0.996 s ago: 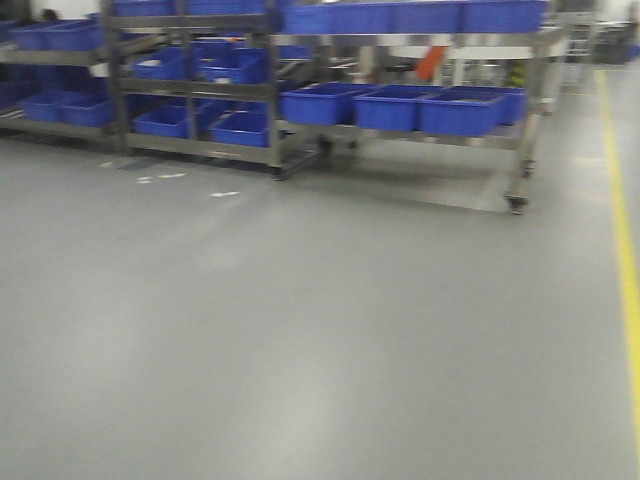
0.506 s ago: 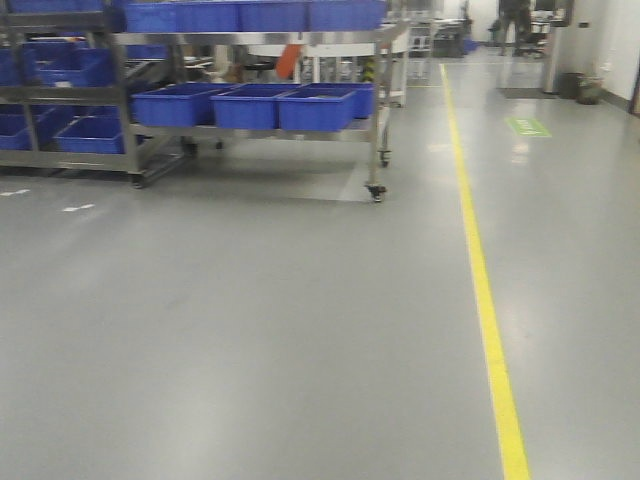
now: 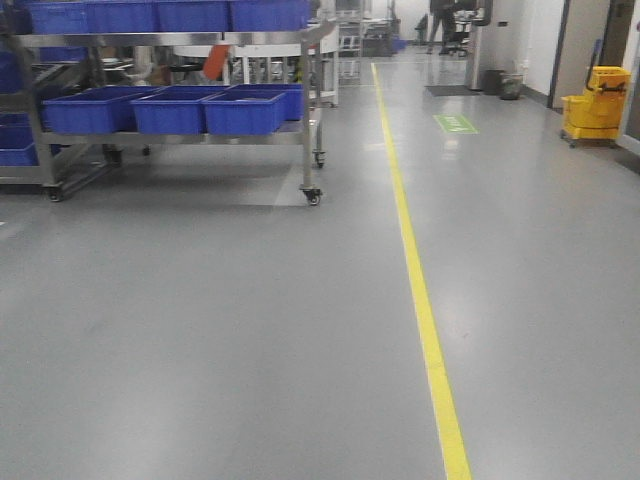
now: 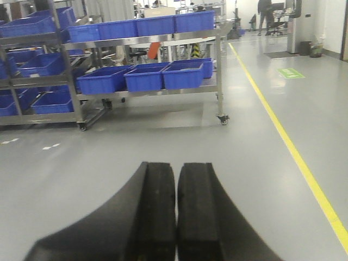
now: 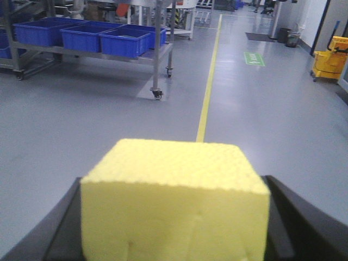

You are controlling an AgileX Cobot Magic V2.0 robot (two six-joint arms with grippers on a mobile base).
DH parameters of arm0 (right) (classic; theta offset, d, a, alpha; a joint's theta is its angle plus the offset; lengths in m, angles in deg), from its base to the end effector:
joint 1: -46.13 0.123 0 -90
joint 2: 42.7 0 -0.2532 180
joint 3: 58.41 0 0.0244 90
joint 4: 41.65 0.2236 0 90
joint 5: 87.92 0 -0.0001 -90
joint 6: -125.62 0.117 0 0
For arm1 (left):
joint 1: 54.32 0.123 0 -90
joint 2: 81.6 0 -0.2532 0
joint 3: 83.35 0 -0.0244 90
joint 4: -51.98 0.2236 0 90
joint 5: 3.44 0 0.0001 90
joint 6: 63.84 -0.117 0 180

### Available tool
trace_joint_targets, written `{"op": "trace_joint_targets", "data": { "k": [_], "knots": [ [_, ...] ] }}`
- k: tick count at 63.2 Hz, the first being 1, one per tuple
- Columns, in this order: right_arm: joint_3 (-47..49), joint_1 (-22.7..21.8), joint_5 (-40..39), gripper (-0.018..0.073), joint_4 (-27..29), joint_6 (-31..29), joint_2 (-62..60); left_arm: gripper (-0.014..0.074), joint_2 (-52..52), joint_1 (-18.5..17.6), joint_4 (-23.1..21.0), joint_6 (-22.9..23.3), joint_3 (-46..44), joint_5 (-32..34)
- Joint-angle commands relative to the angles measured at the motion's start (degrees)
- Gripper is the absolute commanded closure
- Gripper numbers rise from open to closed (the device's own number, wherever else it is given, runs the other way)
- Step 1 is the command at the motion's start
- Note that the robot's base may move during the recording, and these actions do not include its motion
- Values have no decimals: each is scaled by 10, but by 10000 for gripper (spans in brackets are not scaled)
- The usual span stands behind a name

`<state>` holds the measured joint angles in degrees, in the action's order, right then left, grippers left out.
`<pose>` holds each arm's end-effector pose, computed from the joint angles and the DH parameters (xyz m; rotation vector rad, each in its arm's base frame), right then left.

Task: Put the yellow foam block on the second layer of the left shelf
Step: 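Drive the base away from the table down the aisle holding the block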

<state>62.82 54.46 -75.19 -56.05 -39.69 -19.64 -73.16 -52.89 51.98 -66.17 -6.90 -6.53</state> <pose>0.1013 0.0083 0.2695 -0.0686 1.6426 0.0744 0.0870 0.0022 0.2084 0.0121 1.5357 0.0522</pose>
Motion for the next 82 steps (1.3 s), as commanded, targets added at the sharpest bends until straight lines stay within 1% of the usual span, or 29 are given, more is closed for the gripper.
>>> {"op": "trace_joint_targets", "data": {
  "k": [1,82],
  "knots": [
    [17,-3,-48,37,-9,-5,5,472,-12,0,-3,2,16,47],
    [17,-3,-48,37,-9,-5,5,472,-12,0,-3,2,16,47]
  ]
}}
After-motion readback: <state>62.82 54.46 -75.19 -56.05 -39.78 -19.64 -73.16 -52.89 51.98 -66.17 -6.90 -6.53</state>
